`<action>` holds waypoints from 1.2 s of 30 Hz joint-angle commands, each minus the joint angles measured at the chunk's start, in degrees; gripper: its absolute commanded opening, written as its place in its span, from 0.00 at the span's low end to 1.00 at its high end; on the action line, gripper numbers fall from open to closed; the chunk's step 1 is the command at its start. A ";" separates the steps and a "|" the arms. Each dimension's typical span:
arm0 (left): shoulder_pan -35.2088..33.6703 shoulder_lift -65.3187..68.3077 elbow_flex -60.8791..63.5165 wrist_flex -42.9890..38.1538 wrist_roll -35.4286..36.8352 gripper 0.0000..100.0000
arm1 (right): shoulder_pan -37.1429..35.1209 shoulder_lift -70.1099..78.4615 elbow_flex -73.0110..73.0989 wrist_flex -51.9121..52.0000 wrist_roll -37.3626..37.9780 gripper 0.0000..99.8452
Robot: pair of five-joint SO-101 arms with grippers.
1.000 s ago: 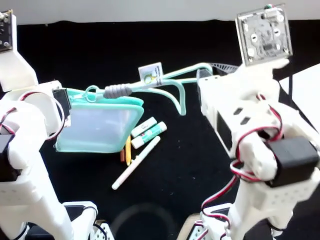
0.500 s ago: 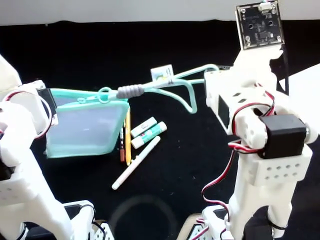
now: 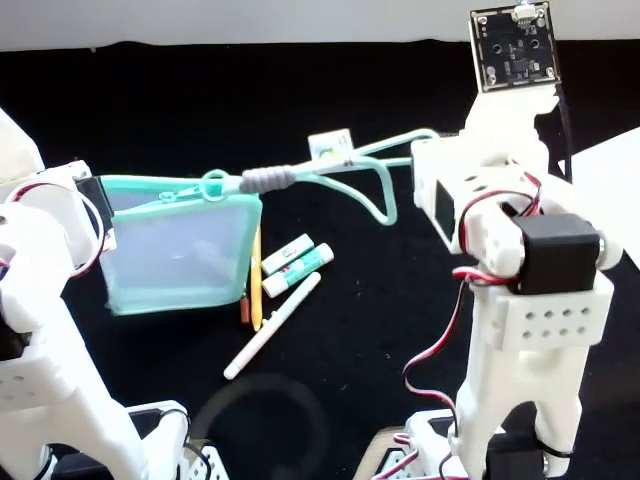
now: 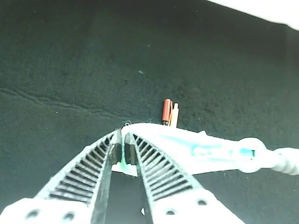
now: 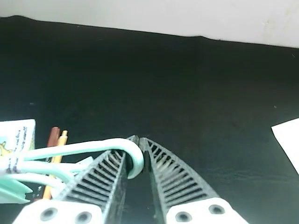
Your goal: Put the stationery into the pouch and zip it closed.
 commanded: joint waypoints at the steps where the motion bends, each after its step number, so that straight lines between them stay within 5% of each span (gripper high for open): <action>1: -1.10 -1.10 -0.13 0.26 -0.79 0.01 | 4.35 -0.57 1.80 -2.33 -0.44 0.01; 16: -1.10 -1.10 -0.13 0.26 -0.79 0.01 | 10.07 -0.57 4.09 -2.68 -0.44 0.01; 31: -0.84 -1.01 3.56 0.00 -0.79 0.01 | 4.70 -0.66 3.47 -2.59 -0.26 0.01; 36: -0.75 -1.10 5.05 -0.09 -0.88 0.01 | 1.45 -0.66 3.47 -2.33 -0.53 0.18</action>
